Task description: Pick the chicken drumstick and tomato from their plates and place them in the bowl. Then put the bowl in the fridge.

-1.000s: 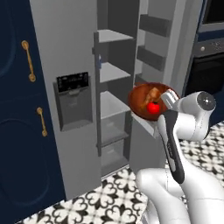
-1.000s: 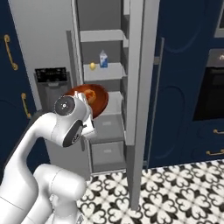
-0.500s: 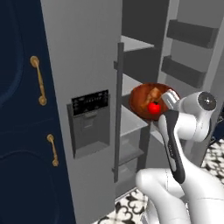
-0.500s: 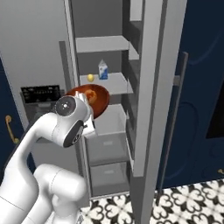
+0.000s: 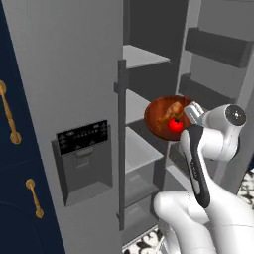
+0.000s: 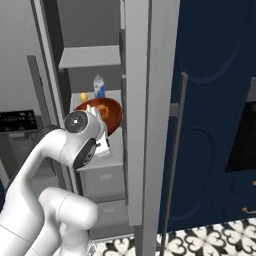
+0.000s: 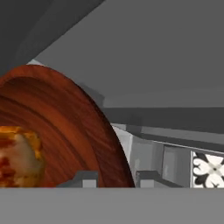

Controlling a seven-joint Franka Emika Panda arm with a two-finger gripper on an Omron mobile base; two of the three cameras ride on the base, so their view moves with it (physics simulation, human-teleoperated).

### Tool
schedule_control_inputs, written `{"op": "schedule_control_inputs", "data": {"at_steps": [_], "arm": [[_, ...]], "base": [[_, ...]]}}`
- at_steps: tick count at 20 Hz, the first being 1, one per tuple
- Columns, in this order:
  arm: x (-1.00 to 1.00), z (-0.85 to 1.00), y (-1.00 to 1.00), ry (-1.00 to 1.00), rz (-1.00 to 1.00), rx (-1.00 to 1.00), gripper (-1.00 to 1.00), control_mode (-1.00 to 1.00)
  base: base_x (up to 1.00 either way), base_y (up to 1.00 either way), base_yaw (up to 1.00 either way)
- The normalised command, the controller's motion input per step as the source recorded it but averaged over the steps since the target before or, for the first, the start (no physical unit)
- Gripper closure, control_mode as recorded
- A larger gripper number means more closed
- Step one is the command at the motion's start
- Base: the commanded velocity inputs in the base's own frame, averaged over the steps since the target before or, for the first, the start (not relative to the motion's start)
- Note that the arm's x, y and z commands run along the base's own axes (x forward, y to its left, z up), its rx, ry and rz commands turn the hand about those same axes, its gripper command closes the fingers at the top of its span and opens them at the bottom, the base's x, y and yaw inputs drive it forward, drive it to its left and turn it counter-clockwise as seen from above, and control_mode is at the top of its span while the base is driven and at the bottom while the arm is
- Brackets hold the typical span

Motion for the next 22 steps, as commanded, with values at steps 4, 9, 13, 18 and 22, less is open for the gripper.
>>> {"op": "schedule_control_inputs", "data": {"at_steps": [4,9,13,18,22], "arm": [[0.0,0.0,0.0,0.0,0.0,0.0,1.0,1.0],[0.0,0.0,0.0,0.0,0.0,0.0,1.0,1.0],[0.0,0.0,0.0,0.0,0.0,0.0,1.0,1.0],[0.35,-0.09,0.0,0.0,0.0,0.0,1.0,-1.0],[0.99,-0.42,0.21,0.0,0.0,0.0,1.0,-1.0]], "base": [[0.6,0.18,0.0],[0.56,0.37,0.0],[0.48,0.06,0.0],[0.25,0.0,0.0],[0.0,0.0,0.0]]}}
